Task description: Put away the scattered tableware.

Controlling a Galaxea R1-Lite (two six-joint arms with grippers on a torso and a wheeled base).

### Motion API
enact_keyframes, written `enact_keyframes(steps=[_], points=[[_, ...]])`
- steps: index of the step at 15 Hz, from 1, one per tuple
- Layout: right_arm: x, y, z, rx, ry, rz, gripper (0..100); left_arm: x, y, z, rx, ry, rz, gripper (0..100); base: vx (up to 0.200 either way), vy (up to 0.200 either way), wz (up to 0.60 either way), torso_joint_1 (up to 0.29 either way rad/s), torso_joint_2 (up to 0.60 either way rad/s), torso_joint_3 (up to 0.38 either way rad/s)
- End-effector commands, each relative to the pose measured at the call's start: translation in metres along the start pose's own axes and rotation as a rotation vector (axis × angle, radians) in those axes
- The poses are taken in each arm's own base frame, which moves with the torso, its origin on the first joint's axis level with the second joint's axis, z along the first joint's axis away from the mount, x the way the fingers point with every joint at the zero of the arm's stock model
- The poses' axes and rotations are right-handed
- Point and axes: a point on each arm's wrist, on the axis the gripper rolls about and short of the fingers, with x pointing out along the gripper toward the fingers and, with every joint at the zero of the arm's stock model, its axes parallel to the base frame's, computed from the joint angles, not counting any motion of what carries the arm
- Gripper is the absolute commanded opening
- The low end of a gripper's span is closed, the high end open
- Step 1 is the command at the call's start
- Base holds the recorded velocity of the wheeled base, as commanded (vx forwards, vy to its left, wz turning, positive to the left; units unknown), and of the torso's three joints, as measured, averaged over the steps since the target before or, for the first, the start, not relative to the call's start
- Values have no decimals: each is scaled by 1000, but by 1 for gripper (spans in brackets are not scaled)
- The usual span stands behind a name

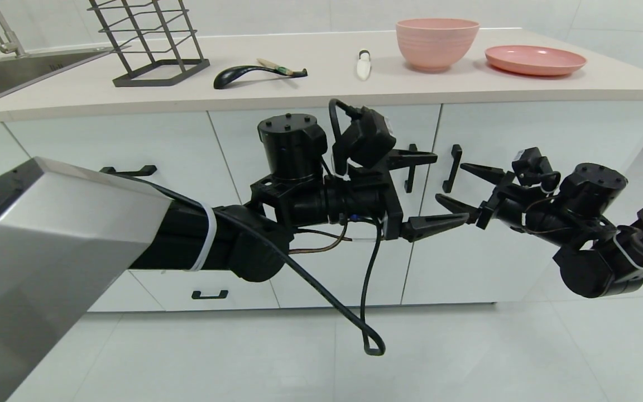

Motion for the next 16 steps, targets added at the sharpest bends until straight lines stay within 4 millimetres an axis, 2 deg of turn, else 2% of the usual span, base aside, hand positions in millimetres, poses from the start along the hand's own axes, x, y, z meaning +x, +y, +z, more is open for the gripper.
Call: enact_keyframes(steps=[1, 4, 10, 16], points=[[2, 0, -4, 2, -1, 17, 100, 0, 1, 1, -2, 15, 59, 100, 0, 0, 0, 0, 0, 0], [4, -2, -4, -5, -9, 25, 100, 0, 4, 0, -46, 35, 165, 100, 0, 0, 0, 0, 0, 0], [11, -6, -12, -12, -22, 38, 100, 0, 4, -3, -59, 36, 168, 100, 0, 0, 0, 0, 0, 0], [20, 1, -8, -24, -54, 112, 100, 0, 15, -14, -45, 16, 178, 100, 0, 0, 0, 0, 0, 0]])
